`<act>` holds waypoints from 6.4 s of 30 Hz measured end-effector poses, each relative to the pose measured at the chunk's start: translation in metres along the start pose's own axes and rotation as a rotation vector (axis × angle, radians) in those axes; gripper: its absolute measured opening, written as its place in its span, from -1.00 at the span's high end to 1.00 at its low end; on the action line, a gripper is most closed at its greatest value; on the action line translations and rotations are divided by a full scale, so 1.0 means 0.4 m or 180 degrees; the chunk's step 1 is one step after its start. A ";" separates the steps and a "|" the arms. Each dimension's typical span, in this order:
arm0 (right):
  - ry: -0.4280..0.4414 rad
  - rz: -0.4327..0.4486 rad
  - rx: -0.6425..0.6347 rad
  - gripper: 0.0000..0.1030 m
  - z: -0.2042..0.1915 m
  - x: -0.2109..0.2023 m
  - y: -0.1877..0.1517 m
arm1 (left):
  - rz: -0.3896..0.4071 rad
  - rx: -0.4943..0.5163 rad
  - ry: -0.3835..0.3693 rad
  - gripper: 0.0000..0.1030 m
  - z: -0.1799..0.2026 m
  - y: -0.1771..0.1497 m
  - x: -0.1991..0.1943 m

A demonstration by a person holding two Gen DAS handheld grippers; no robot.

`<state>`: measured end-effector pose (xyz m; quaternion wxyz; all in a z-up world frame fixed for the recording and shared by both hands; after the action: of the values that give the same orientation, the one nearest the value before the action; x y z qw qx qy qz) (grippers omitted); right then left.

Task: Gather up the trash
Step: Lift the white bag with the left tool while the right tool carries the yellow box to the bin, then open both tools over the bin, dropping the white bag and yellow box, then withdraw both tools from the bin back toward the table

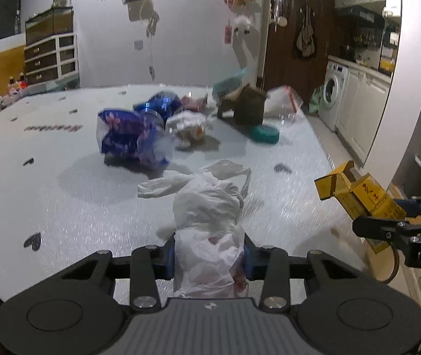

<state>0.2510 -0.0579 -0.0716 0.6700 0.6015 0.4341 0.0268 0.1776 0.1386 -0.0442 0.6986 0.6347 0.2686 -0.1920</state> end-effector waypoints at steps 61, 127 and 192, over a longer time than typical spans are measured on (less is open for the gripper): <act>-0.1434 -0.0123 0.1483 -0.16 0.697 -0.196 -0.211 | -0.0894 0.0612 -0.1147 0.19 0.791 0.049 0.442; -0.1238 -0.1479 0.2306 -0.41 0.945 0.251 -0.425 | -0.2247 0.0798 -0.0864 -0.55 0.828 -0.191 0.941; -0.1846 -0.0320 0.1696 -1.00 0.693 -0.283 -0.336 | -0.0770 0.0853 -0.0958 -1.00 0.688 -0.006 0.319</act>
<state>0.2852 -0.3750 -0.1488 0.5858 0.7150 0.2475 -0.2906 0.3122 -0.1249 -0.1112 0.6122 0.6493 0.2076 -0.4008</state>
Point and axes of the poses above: each gripper's, at about its wrist camera, not at the fingertips, and x roughly the way its jaws point, z to its right, y to its top, the point moved 5 cm from there along x, roughly the way its jaws point, and after that the axes turned 2 degrees about -y, right-handed, at the moved point
